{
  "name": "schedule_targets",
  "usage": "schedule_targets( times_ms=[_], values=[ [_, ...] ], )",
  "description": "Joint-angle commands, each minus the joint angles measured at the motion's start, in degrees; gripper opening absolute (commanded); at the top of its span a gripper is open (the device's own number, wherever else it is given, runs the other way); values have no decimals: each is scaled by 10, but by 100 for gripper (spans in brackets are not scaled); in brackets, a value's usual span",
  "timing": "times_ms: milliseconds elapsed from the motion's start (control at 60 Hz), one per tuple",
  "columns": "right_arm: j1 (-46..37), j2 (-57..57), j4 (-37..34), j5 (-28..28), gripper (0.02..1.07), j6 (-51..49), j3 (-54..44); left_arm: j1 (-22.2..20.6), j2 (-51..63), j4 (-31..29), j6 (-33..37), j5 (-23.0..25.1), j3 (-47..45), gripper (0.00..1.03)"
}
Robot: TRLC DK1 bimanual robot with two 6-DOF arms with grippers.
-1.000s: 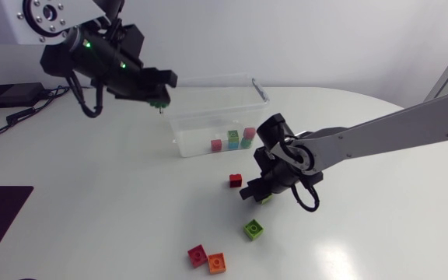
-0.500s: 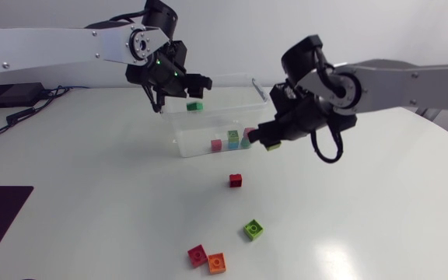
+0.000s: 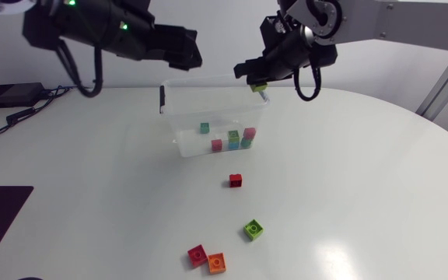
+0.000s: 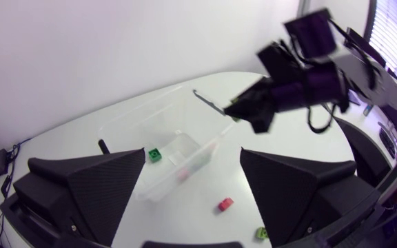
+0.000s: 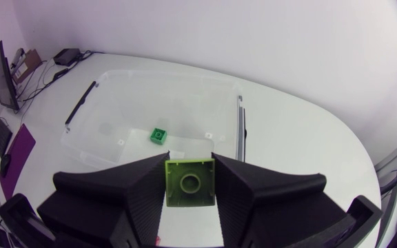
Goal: Place the duplo bricks in the container
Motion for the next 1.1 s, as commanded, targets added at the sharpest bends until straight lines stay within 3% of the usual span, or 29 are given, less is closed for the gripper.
schedule_targets(
  times_ms=[0, 183, 233, 350, 417, 733, 1083],
  values=[
    [0, 45, -6, -1, 36, -4, 40, -13, -25, -31, 34, 9, -85, 98],
    [1, 118, -3, 0, 37, -6, 111, -42, -91, -17, 76, 17, -233, 97],
    [2, 141, -2, 2, 43, -8, 130, -45, -97, -17, 89, 29, -262, 96],
    [3, 189, -10, 8, 86, -15, 169, -50, -102, -14, 126, 61, -321, 96],
    [1, 191, -11, 9, 103, -15, 169, -56, -96, -10, 149, 75, -351, 96],
    [8, -38, 8, -3, 103, -40, -63, -146, -38, -11, 210, 97, -415, 93],
    [74, -269, -11, -17, 103, -40, -383, -163, 67, 25, 231, 97, -415, 92]
  ],
)
